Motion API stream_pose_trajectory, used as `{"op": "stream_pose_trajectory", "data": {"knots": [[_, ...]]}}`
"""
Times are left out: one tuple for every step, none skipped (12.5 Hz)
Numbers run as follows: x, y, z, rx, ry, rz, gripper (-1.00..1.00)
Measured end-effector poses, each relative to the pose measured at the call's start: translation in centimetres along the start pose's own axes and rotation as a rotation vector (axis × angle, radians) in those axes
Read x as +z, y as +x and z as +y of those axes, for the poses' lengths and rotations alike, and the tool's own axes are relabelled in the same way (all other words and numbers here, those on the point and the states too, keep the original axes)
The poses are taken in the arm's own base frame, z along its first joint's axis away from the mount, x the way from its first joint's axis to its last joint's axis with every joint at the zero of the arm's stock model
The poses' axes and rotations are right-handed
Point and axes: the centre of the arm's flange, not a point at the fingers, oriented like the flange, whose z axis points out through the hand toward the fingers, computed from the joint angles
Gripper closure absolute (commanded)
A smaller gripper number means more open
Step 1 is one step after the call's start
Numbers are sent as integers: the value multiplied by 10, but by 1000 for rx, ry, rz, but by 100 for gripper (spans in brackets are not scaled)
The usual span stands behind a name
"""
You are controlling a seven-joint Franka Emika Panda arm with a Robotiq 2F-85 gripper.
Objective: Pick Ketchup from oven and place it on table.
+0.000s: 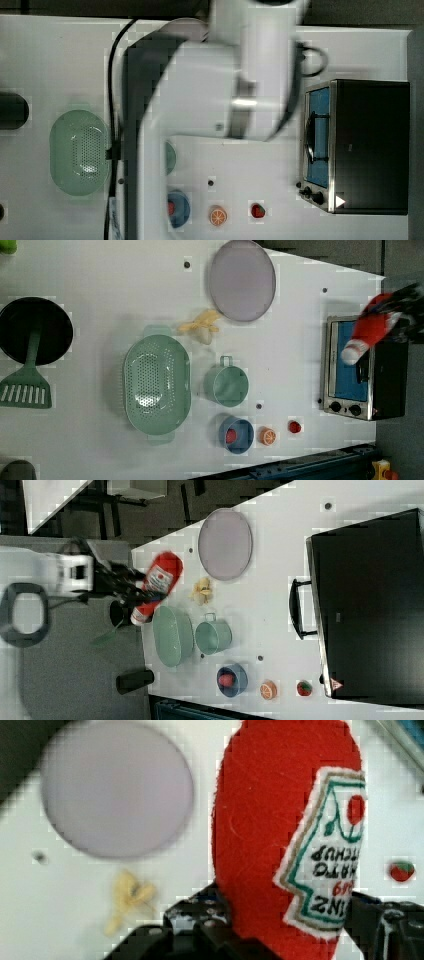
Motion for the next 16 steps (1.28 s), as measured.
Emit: {"op": "stream_pose_trajectory", "data": {"knots": [[31,-5,-7,-14,-17,-3,-27],[64,-7,-8,-16,-34,-15,-27],[99,-6,-5,-12,-63,-28,-27],[134,-1,2,-6,-96,-27,-27],[173,1,12,6,-124,-42,-27],[209,3,23,19,-133,-45,-27],[239,4,32,30,-121,-25,-26],[264,5,40,41,-115,-10,-27],[284,4,49,53,-116,-9,-27],[298,6,52,57,-111,6,-27],[307,8,55,57,-104,26,-35],[311,10,55,62,-97,35,-56],[316,11,57,64,-97,38,-78],[319,10,55,60,-100,37,-100],[323,10,56,72,-104,22,-100],[326,10,58,73,-113,18,-100]]}}
